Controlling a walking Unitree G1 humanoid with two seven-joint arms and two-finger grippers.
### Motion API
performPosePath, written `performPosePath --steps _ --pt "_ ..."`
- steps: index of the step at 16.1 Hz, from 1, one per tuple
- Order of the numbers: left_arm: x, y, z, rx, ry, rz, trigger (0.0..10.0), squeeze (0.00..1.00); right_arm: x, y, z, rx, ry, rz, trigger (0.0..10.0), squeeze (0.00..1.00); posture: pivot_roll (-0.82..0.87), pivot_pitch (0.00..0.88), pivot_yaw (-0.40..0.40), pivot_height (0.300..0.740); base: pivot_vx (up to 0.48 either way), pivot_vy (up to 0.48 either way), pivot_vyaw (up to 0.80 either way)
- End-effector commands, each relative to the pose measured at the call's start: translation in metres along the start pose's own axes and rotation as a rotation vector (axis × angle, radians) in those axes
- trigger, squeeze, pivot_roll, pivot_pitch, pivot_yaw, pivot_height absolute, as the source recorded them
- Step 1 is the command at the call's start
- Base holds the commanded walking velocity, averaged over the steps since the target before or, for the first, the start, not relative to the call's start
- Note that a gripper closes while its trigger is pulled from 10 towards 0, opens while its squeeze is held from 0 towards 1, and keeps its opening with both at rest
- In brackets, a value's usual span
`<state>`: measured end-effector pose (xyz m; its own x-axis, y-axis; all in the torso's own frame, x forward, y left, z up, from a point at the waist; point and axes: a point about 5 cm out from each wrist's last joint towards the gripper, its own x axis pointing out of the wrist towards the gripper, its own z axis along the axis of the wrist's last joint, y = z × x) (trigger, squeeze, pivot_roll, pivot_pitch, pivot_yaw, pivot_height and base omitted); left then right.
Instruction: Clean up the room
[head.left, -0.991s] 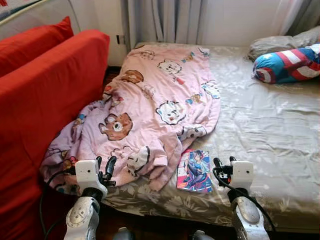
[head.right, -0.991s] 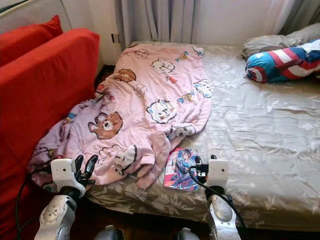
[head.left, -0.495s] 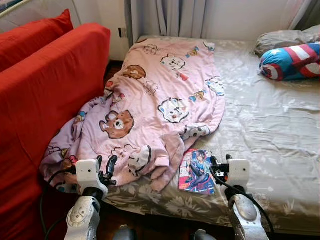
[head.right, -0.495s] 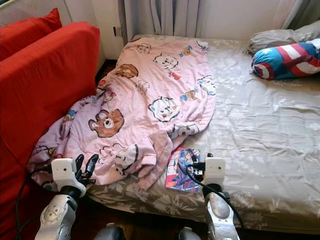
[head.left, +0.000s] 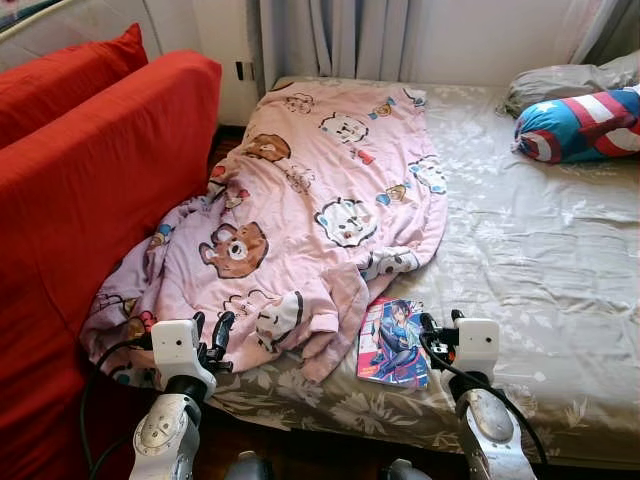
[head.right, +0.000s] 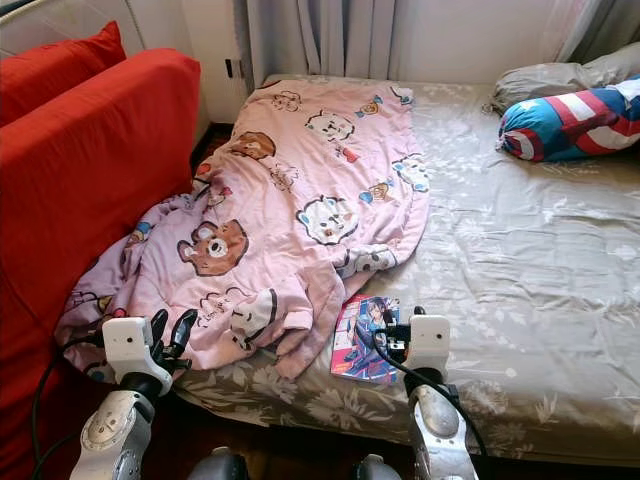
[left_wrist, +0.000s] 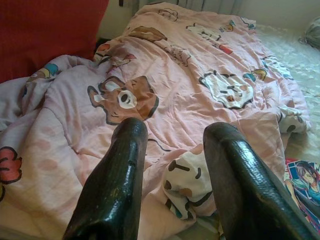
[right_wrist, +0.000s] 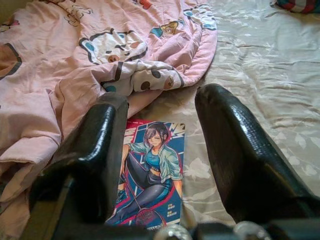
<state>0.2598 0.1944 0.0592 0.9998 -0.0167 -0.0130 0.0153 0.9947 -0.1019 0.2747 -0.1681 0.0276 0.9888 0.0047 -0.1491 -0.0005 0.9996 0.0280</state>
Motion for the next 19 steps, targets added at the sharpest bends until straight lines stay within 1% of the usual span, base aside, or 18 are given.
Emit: performPosePath --steps 1,2,3,9,13,15,19 --pt "-0.0022 0.0 0.0005 -0.009 0.0 0.003 10.0 0.0 0.0004 0.0017 -0.0018 0.004 0.011 0.001 10.0 0.0 -0.01 0.089 -0.014 0.666 0.0 0.0 0.0" --pt "-0.0022 0.0 0.0006 -0.009 0.0 0.003 10.0 0.0 0.0005 0.0019 -0.002 0.004 0.014 0.002 10.0 0.0 -0.01 0.089 -0.014 0.662 0.0 0.0 0.0" --pt "-0.0027 0.0002 0.0005 -0.009 0.0 0.003 10.0 0.0 -0.0003 0.0024 -0.0023 0.001 0.01 0.004 10.0 0.0 -0.01 0.088 -0.013 0.644 0.0 0.0 0.0" --pt "-0.0029 -0.0008 -0.0003 -0.007 0.006 -0.001 10.0 0.0 -0.0007 0.0002 -0.0011 0.009 -0.008 -0.01 10.0 0.0 -0.01 0.092 -0.012 0.644 0.0 0.0 0.0" --pt "-0.003 -0.0008 0.0 -0.006 0.006 0.001 10.0 0.0 -0.0005 0.0011 -0.004 0.0 0.017 0.001 10.0 0.0 -0.01 0.094 -0.013 0.644 0.0 0.0 0.0" --pt "-0.0028 -0.0007 0.0001 -0.005 0.007 0.0 10.0 0.0 -0.0013 0.001 -0.0019 0.007 -0.004 -0.005 10.0 0.0 -0.01 0.096 -0.013 0.644 0.0 0.0 0.0" --pt "-0.003 -0.0016 0.0 -0.007 0.011 0.0 10.0 0.0 -0.0011 0.0013 -0.0022 0.0 -0.001 0.0 10.0 0.0 -0.01 0.099 -0.015 0.644 0.0 0.0 0.0"
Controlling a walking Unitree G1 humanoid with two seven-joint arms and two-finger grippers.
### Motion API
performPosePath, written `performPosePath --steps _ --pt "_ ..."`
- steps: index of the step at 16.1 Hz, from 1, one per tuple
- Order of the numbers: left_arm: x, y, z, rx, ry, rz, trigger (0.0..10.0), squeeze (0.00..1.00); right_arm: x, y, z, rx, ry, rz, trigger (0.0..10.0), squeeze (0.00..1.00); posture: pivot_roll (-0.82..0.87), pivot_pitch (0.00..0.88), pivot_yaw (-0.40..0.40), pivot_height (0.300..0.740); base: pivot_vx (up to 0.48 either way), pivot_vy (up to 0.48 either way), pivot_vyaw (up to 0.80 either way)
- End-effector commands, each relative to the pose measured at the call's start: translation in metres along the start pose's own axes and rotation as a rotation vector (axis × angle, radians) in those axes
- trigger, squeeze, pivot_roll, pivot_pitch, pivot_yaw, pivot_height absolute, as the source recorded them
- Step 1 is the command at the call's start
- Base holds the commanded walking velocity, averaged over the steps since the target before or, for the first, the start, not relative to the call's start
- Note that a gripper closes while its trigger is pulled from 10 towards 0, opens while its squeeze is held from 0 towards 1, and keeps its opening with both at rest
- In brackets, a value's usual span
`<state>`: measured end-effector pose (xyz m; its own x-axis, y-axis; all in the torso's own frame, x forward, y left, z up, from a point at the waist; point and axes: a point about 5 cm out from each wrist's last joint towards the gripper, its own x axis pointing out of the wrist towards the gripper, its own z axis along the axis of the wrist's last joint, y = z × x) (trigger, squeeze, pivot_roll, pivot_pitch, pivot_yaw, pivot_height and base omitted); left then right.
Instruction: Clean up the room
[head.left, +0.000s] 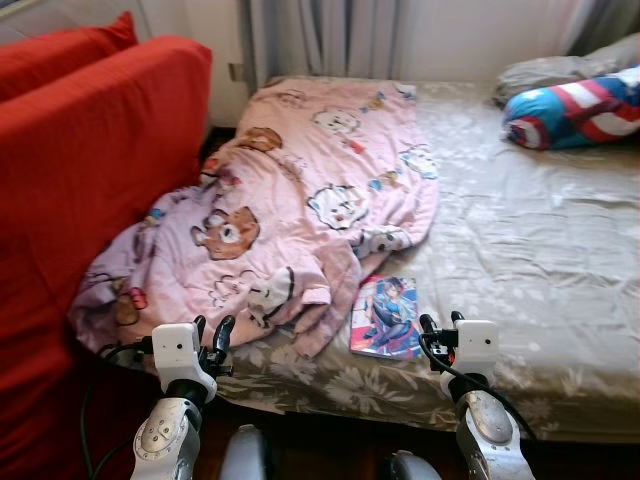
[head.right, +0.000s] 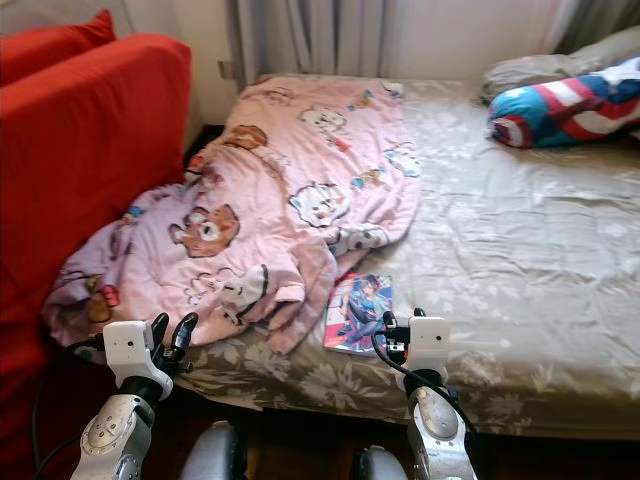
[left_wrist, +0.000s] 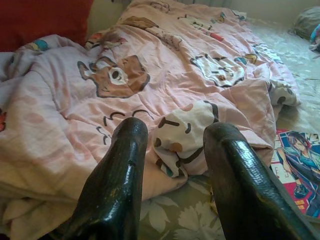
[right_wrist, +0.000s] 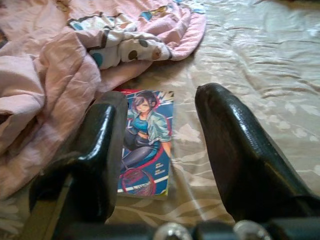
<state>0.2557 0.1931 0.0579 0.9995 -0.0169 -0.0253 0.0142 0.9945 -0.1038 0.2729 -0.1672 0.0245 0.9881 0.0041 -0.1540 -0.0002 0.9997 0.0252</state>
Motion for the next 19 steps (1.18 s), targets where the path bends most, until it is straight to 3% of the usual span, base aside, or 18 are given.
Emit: performPosePath --steps 1,19 --pt "0.001 -0.0006 0.0012 -0.007 0.003 -0.001 10.0 0.0 -0.0001 0.0015 0.0009 0.0 -0.005 0.007 10.0 0.0 -0.01 0.099 -0.016 0.644 0.0 0.0 0.0" --pt "0.0008 -0.0023 -0.0005 -0.012 0.015 -0.008 10.0 0.0 -0.0008 0.0059 0.0021 -0.022 -0.018 0.041 10.0 0.0 -0.01 0.113 -0.017 0.644 0.02 0.0 0.0"
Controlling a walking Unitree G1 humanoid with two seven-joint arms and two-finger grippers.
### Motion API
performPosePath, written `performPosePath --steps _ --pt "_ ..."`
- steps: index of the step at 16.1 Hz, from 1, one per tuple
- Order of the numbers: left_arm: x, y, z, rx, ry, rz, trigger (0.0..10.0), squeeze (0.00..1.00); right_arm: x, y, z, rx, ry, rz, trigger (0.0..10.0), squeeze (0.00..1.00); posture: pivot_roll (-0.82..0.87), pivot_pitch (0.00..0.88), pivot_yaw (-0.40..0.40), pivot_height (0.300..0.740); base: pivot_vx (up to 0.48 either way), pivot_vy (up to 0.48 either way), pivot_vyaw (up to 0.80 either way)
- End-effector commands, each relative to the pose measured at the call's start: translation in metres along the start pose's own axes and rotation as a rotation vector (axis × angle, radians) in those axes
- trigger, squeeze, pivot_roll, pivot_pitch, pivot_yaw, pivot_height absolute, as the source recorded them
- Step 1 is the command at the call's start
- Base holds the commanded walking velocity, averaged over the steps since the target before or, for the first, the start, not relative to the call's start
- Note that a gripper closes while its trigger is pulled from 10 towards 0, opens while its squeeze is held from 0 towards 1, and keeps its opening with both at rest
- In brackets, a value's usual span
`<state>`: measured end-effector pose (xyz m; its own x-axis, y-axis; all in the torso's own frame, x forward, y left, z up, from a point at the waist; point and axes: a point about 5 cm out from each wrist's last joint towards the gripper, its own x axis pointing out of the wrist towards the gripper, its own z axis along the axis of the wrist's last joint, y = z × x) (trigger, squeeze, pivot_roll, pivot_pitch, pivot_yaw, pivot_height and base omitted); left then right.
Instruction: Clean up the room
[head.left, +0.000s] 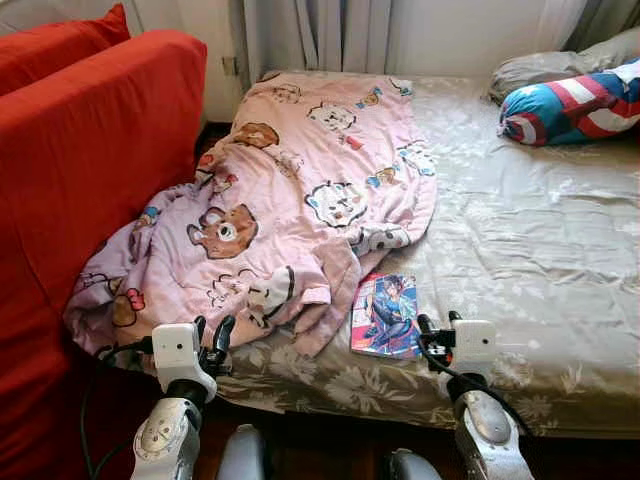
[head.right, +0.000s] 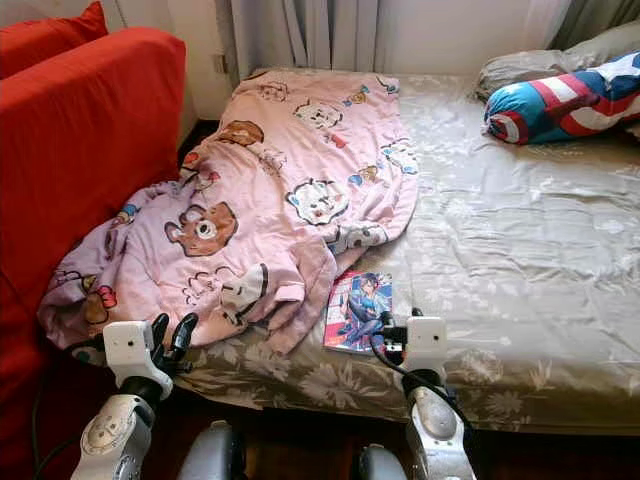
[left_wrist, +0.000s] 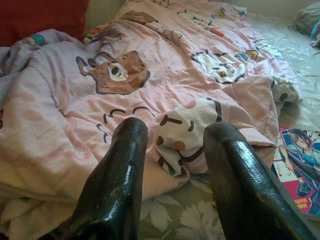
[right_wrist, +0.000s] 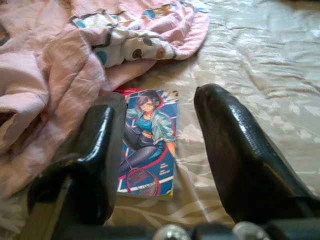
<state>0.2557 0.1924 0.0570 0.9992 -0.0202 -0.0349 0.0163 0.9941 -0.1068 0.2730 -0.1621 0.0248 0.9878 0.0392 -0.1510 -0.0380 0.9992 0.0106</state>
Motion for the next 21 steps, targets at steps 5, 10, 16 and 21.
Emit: performPosePath --steps 5,10,16,21 --pt "0.001 -0.002 0.0 -0.01 0.008 -0.009 10.0 0.0 -0.001 0.001 0.002 0.012 -0.019 -0.001 10.0 0.0 -0.01 0.112 -0.016 0.644 0.385 0.0 0.08" --pt "0.001 -0.003 0.0 -0.009 0.011 -0.01 10.0 0.0 -0.001 0.001 0.0 0.012 -0.01 0.003 10.0 0.0 -0.01 0.115 -0.016 0.644 0.399 0.0 0.0" --pt "0.002 -0.004 0.003 -0.01 -0.004 -0.016 10.0 0.0 -0.001 0.005 -0.011 0.012 0.063 0.037 10.0 0.0 -0.01 0.124 -0.013 0.644 0.129 0.0 0.0" --pt "0.005 -0.001 0.009 0.0 -0.015 -0.023 10.0 0.0 0.011 0.003 -0.017 0.06 0.142 0.029 10.0 0.0 0.02 0.157 0.006 0.644 0.0 0.0 0.0"
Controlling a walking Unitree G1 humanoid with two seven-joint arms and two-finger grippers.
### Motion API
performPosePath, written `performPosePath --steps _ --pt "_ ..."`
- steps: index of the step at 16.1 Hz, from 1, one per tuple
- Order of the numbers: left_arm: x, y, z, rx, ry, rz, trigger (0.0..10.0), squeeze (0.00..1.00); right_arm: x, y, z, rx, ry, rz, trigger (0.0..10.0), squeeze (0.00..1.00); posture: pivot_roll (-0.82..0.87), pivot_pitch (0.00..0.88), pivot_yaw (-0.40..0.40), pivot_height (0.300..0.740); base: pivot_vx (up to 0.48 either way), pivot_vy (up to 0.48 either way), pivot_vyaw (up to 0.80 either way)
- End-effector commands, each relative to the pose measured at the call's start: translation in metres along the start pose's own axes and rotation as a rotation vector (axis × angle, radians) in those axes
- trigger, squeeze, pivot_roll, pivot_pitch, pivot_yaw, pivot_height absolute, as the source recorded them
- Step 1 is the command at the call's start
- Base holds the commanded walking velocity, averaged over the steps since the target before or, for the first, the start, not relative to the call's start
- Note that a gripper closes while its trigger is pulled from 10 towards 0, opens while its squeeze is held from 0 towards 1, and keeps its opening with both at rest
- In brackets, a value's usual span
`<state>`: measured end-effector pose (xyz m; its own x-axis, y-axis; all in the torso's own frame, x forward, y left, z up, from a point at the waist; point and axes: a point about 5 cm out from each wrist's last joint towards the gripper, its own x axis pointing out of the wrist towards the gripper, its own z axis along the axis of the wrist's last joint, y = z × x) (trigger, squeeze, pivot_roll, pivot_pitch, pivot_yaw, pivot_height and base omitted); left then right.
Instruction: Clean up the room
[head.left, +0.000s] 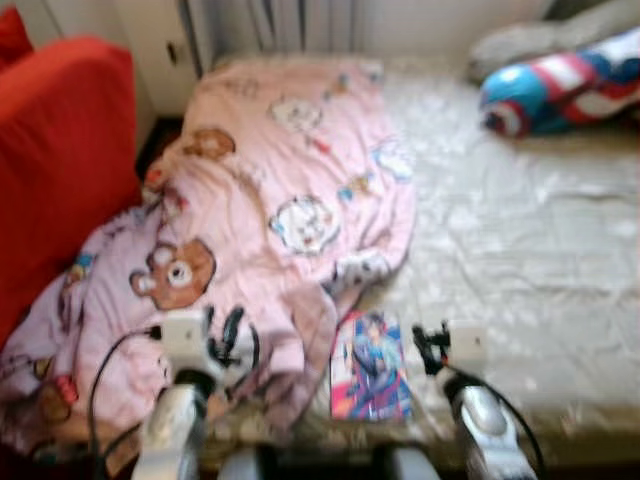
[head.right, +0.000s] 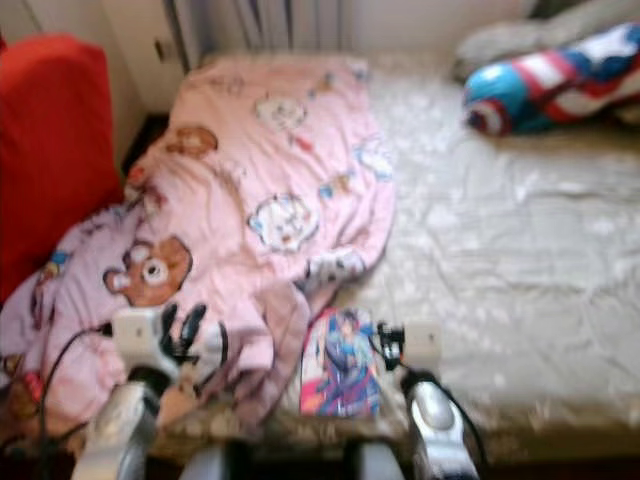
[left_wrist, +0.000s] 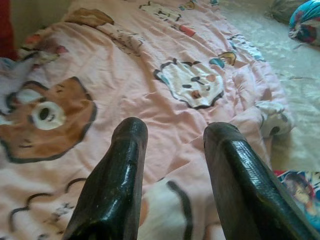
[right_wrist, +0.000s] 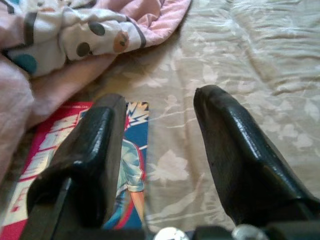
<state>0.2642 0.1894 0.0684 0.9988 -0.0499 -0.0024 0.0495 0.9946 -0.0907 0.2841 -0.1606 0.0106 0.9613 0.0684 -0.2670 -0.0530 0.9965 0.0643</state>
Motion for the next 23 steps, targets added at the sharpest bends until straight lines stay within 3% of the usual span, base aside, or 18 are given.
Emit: performPosePath --steps 1,4,5,6,12,13,14,18,19,23 --pt "-0.003 0.004 -0.001 -0.013 0.013 0.01 10.0 0.0 0.001 0.003 -0.004 0.012 0.027 0.003 10.0 0.0 0.03 0.164 0.009 0.644 0.0 0.0 0.0" --pt "-0.003 0.002 0.001 -0.004 0.014 -0.002 10.0 0.0 0.008 0.006 -0.005 0.069 0.07 0.024 10.0 0.0 0.05 0.192 0.027 0.644 0.0 0.0 0.0" --pt "-0.004 0.002 0.002 -0.001 0.016 -0.009 10.0 0.0 0.009 0.008 -0.007 0.113 0.097 0.025 10.0 0.65 0.06 0.202 0.033 0.644 0.0 0.0 0.0" --pt "-0.005 0.002 0.003 0.002 0.019 -0.013 10.0 0.0 0.009 0.01 -0.01 0.142 0.116 0.031 10.0 1.0 0.08 0.211 0.04 0.644 0.0 0.0 0.0" --pt "-0.021 0.018 0.013 0.049 0.039 0.003 10.0 0.0 0.004 0.012 -0.023 0.198 0.154 -0.025 10.0 1.0 0.16 0.289 0.084 0.644 0.0 0.0 0.0" --pt "-0.025 0.019 0.013 0.054 0.047 0.004 10.0 0.0 0.004 0.01 -0.022 0.206 0.149 -0.04 10.0 0.56 0.16 0.296 0.088 0.644 0.0 0.0 0.0" --pt "-0.029 0.02 0.014 0.061 0.056 0.004 10.0 0.0 0.006 0.008 -0.02 0.215 0.137 -0.059 10.0 0.0 0.17 0.31 0.094 0.644 0.0 0.0 0.0" --pt "-0.035 0.025 0.015 0.07 0.076 0.015 10.0 0.0 0.012 0.007 -0.006 0.203 0.071 -0.067 10.0 0.0 0.18 0.328 0.104 0.644 0.0 0.0 0.0" --pt "-0.034 0.025 0.015 0.071 0.079 0.016 10.0 0.0 0.012 0.006 -0.003 0.152 0.043 -0.06 10.0 0.0 0.17 0.324 0.103 0.644 0.0 0.0 0.0" --pt "-0.022 0.017 0.015 0.052 0.069 0.003 10.0 0.0 0.006 0.006 0.0 0.071 -0.035 -0.031 10.0 0.0 0.14 0.307 0.089 0.644 0.0 0.0 0.0"
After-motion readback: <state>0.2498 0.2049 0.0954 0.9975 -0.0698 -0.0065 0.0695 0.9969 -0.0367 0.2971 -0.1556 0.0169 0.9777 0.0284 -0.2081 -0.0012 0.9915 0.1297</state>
